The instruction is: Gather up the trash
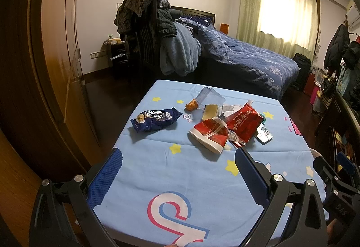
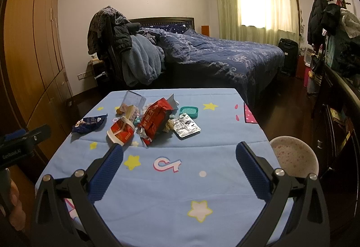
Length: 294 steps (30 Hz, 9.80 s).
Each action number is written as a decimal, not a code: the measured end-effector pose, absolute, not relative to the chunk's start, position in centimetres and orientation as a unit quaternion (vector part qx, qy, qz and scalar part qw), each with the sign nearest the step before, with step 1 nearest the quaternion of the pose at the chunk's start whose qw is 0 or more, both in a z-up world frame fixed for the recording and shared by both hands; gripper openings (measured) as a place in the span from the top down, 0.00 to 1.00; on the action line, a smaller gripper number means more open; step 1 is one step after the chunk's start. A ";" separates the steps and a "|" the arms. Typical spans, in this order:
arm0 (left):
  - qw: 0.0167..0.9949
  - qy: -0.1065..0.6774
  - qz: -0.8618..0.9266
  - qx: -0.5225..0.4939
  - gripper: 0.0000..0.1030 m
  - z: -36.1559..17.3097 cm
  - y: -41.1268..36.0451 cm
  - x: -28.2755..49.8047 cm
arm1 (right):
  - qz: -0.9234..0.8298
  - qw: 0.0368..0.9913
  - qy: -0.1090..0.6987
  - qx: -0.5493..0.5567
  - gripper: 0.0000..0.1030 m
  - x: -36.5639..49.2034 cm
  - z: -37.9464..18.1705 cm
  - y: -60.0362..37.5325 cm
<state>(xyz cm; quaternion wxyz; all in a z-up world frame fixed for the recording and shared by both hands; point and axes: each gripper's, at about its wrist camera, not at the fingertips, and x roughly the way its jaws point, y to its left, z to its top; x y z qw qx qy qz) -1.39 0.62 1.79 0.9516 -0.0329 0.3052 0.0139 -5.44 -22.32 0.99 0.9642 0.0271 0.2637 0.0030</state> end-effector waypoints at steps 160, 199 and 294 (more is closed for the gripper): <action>0.916 0.313 -0.208 0.143 0.15 -1.7 -27.0 11.2 | -0.121 0.945 0.281 0.115 0.20 -2.1 -3.2 -46.3; 0.920 0.386 -0.036 0.064 0.60 -7.8 -6.7 15.7 | 0.084 0.928 0.364 0.007 0.18 10.2 -3.9 -23.1; 0.847 0.301 -0.426 0.103 0.68 -1.6 -37.4 8.2 | -0.170 0.923 0.319 0.135 0.89 -2.7 -6.1 -51.4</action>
